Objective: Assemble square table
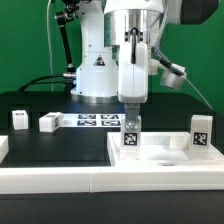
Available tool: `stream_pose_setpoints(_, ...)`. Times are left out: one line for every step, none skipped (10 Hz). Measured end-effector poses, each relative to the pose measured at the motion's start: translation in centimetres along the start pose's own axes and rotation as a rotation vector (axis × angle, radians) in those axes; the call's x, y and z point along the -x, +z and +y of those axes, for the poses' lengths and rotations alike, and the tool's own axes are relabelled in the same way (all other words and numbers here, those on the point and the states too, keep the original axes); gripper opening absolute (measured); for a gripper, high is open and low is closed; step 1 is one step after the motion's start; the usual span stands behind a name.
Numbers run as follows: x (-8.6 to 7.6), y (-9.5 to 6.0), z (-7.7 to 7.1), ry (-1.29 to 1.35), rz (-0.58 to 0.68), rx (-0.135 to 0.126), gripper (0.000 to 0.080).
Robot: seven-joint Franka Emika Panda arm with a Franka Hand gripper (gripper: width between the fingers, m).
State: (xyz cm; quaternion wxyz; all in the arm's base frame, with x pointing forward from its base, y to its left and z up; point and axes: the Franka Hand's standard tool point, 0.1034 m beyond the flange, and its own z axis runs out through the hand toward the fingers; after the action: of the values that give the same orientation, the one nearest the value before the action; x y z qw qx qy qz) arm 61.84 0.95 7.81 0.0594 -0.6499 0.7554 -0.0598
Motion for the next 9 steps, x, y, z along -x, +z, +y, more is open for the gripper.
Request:
stream_pose_setpoints(-0.02, 0.01, 0.0, 0.024, 0.0, 0.0, 0.0294)
stream_pose_setpoints(-0.09, 0.01, -0.01, 0.036, 0.001, 0.0, 0.0295)
stream_pose_setpoints(-0.08, 0.08, 0.11, -0.023, 0.001, 0.008, 0.0295)
stream_pose_setpoints(0.1, 0.17, 0.37, -0.074, -0.008, 0.036, 0.0438)
stream_pose_setpoints(0.36, 0.14, 0.3, -0.124, -0.014, 0.048, 0.0578)
stream_pose_setpoints(0.42, 0.25, 0.34, -0.268, -0.015, 0.048, 0.0628)
stream_pose_setpoints(0.4, 0.26, 0.31, -0.338, -0.017, 0.046, 0.0643)
stream_pose_setpoints(0.35, 0.23, 0.26, -0.451, -0.019, 0.045, 0.0643)
stream_pose_setpoints(0.46, 0.25, 0.29, -0.525, -0.021, 0.044, 0.0648)
